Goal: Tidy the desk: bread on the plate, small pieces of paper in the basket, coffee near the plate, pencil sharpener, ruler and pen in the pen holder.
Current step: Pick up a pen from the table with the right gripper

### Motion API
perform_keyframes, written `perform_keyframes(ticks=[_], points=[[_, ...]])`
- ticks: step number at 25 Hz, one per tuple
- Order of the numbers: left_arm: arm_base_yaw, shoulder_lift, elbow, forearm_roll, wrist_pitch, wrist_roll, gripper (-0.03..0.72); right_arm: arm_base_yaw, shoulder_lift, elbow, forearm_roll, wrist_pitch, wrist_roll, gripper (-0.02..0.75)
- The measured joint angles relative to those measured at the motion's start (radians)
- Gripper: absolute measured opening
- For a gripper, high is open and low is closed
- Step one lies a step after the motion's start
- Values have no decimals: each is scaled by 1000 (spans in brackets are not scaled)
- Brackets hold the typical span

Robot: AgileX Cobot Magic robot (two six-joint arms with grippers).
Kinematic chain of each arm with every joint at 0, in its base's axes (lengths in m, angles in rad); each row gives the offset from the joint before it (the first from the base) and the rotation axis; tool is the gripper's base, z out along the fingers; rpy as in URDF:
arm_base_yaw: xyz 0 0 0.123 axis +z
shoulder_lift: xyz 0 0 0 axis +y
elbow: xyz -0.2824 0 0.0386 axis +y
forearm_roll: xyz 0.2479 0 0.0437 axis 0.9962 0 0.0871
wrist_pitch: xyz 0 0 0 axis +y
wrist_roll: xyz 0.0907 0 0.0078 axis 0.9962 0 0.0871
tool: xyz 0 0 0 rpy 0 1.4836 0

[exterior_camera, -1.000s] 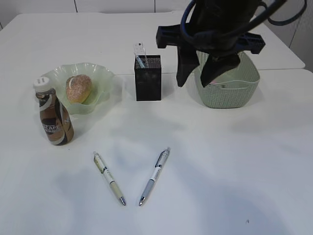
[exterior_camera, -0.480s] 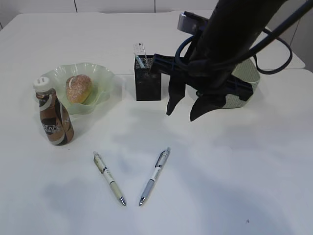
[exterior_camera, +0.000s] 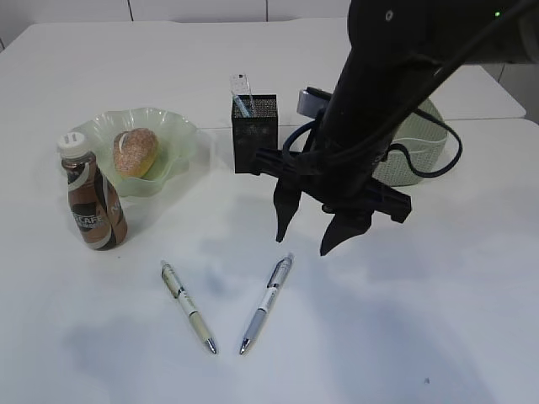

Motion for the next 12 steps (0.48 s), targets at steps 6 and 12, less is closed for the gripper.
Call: perform_keyframes(ticks=[6, 12], points=[[0, 0, 0, 0, 13, -1, 347, 0, 58, -4, 60, -2, 16, 504], [0, 0, 0, 0, 29, -2, 347, 0, 67, -6, 80, -27, 16, 510]])
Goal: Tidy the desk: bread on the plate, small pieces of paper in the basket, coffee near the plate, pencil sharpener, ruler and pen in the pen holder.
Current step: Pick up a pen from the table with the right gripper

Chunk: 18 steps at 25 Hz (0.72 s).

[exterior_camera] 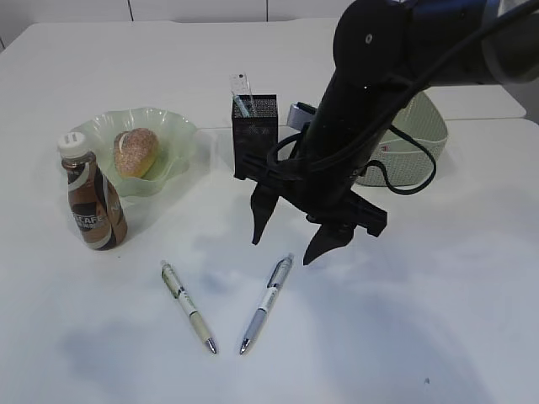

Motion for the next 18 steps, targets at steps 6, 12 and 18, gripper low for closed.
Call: perform_keyframes(ticks=[6, 12, 18], points=[[0, 0, 0, 0, 25, 0, 347, 0, 27, 0, 9, -102, 7, 511], [0, 0, 0, 0, 29, 0, 347, 2, 62, 0, -35, -104, 40, 511], [0, 0, 0, 0, 31, -1, 347, 31, 106, -8, -66, -104, 62, 511]])
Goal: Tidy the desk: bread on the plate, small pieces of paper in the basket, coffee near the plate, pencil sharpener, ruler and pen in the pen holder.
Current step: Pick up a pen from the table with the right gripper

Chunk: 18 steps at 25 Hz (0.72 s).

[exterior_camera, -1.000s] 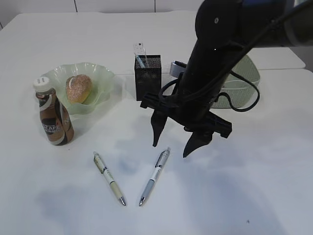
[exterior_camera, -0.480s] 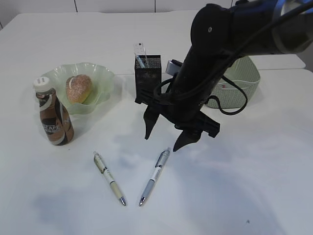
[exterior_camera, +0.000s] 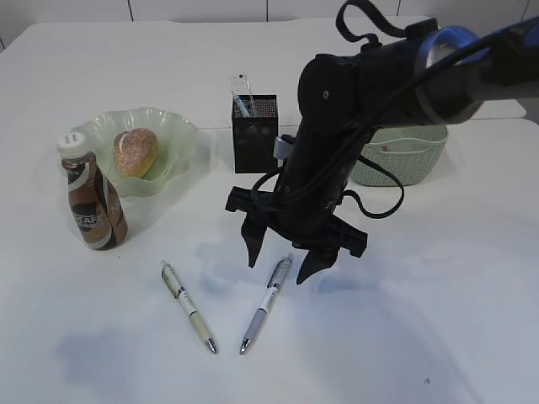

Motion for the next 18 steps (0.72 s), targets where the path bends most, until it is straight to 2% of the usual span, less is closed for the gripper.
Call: perform_keyframes(ticks=[10, 18], points=[[0, 0, 0, 0, 5, -2, 347, 13, 95, -98, -44, 14, 28, 511], [0, 0, 0, 4, 5, -2, 347, 14, 135, -106, -68, 53, 47, 511]])
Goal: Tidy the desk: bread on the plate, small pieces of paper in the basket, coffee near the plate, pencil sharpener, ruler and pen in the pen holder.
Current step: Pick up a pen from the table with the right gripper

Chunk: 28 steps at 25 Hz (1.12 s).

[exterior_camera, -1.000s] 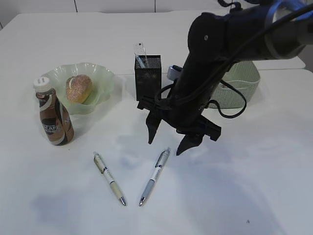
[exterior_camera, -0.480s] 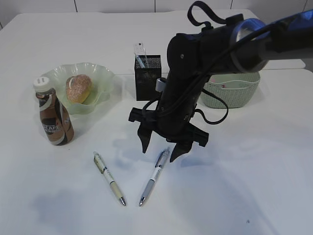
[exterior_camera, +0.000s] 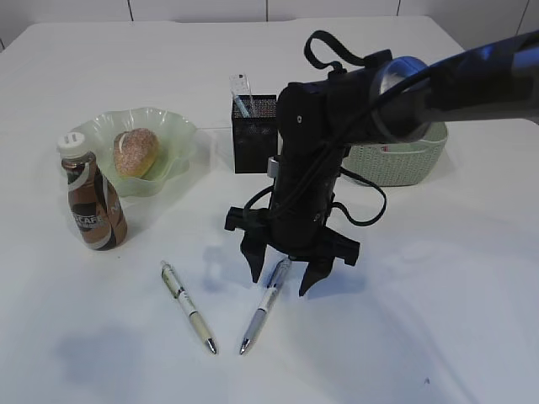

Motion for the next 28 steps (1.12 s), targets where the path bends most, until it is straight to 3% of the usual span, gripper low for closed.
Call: perform_keyframes(ticks=[28], points=[[0, 0, 0, 4, 0, 0, 347, 2, 42, -2, 4, 5, 6, 511]])
